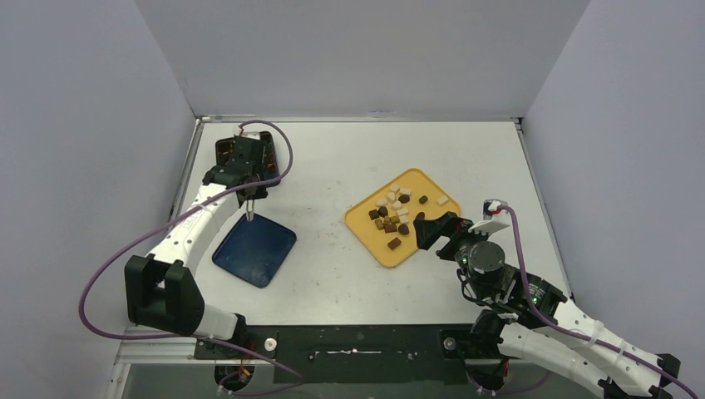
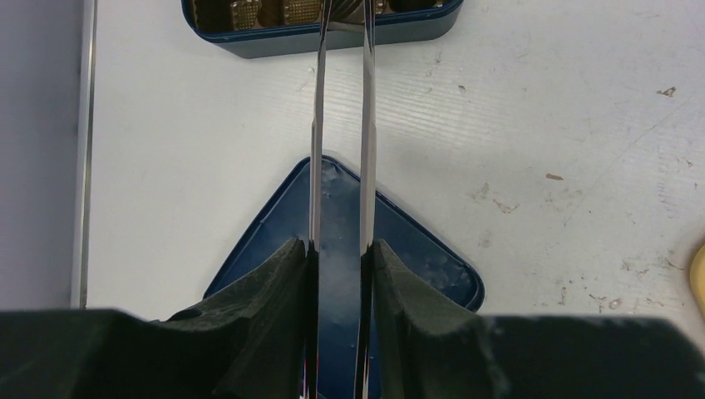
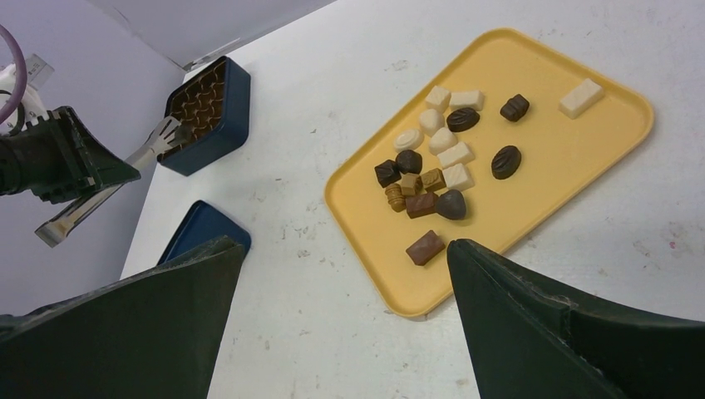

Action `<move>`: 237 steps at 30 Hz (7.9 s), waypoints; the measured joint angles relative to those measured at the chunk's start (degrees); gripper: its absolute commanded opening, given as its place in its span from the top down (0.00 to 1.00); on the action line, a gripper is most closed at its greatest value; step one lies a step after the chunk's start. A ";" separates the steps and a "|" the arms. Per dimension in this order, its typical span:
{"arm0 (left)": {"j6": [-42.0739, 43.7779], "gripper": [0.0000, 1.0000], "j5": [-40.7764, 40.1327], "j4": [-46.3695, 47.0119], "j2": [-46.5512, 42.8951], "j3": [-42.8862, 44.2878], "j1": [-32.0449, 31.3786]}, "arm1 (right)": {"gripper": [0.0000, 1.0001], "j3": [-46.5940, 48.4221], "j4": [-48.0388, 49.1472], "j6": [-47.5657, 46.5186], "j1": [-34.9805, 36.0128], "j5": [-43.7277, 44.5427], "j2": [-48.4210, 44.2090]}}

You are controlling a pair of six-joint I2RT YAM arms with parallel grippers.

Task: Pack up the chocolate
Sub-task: Place the fake chocolate in the packing box, then pick up the fake chocolate from the plate, then place the fake chocolate in the packing box.

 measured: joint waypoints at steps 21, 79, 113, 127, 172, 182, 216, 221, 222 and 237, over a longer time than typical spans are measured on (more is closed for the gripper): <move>0.31 0.68 2.80 2.25 3.15 0.00 1.99 | 0.00 0.00 -0.02 0.02 0.00 -0.72 -0.92; -1.40 0.63 15.34 1.70 -9.20 1.07 -21.66 | 0.00 0.02 -0.87 0.17 0.00 -0.22 -0.61; -7.21 0.62 -0.04 9.03 -0.22 -4.48 -56.19 | 0.00 1.11 -4.74 0.68 0.00 3.08 -2.93; -7.30 0.62 0.00 10.45 3.67 -4.96 -56.19 | 0.00 1.11 -4.79 0.74 0.00 3.13 -5.11; -6.80 0.59 -1.33 12.72 10.75 -4.98 -54.99 | 0.00 1.11 -4.76 1.11 0.00 3.10 -5.73; -6.64 0.57 -1.44 11.58 10.73 -3.02 -54.40 | 0.00 1.11 -4.72 1.14 0.00 3.08 -5.73; -4.48 0.76 2.10 10.54 8.72 -4.24 -50.23 | 0.00 1.11 -4.33 0.50 0.00 3.02 -5.44; -4.81 0.76 0.50 9.22 6.80 -4.13 -50.14 | 0.00 1.09 -4.31 0.66 0.00 3.02 -6.49; -4.87 0.76 0.22 8.59 6.54 -3.87 -50.07 | 0.00 1.09 -4.31 0.68 0.00 2.99 -6.47; -3.56 0.75 1.66 3.48 1.18 3.28 -27.47 | 0.00 0.98 -2.05 0.63 0.00 -0.07 -1.97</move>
